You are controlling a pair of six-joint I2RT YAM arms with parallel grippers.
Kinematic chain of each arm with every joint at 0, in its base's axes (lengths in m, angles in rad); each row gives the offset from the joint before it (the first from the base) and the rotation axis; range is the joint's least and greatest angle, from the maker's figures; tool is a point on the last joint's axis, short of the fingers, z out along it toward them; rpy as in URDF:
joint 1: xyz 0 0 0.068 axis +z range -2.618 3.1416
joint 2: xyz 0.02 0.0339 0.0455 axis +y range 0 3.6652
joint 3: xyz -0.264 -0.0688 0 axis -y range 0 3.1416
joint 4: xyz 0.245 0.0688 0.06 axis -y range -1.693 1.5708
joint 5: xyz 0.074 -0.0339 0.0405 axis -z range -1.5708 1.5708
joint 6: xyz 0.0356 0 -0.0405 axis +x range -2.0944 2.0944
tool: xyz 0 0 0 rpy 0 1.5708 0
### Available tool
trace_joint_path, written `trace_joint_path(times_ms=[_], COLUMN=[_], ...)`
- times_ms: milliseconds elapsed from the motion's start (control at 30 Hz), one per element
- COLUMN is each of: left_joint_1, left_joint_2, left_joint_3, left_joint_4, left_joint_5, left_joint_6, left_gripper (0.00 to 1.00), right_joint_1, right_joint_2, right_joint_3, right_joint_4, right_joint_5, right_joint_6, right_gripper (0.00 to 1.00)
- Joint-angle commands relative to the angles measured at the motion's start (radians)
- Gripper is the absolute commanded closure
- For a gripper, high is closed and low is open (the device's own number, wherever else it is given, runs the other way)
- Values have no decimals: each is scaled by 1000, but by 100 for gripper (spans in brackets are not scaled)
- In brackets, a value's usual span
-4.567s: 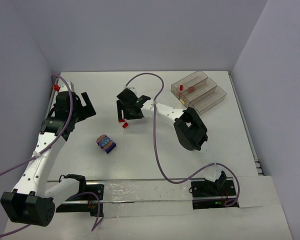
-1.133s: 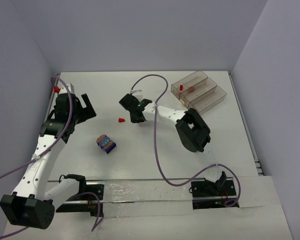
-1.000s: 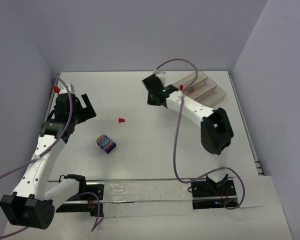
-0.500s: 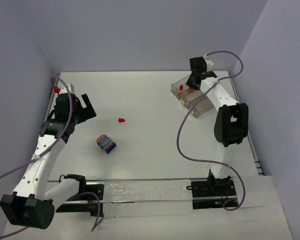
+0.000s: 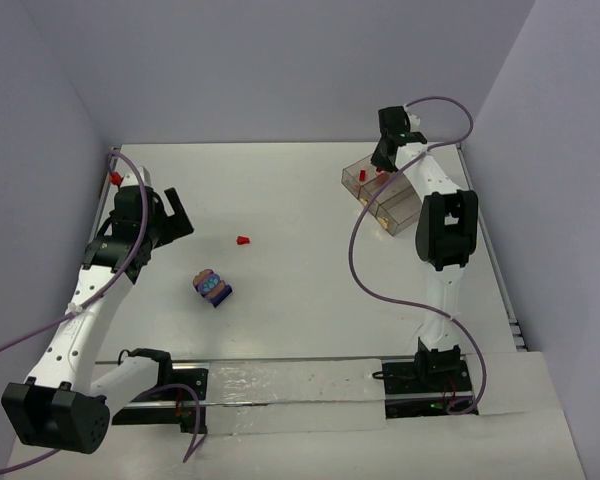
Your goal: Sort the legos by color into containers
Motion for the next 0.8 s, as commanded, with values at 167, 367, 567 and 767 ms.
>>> trace_joint_path(times_ms=[167,367,567,767], left_joint_1=[-6,-5,-5,-5], left_joint_2=[-7,-15,-22,-35], left_joint_3=[41,39,31,26], left_joint_4=[15,12,13,6], left_joint_5=[-16,-22,-19,-30], left_joint_6=[4,8,8,15], left_gripper=[1,1,1,1], right_joint_1=[11,38,85,87], right_joint_2=[50,43,17,55], right_joint_3=[124,149,157,188], right_joint_4=[-30,-38,-24,-50], right_joint_5=[-65,-73,-36,-30], right_joint_6=[-36,-59,-92,-80], right_gripper=[63,50,40,32])
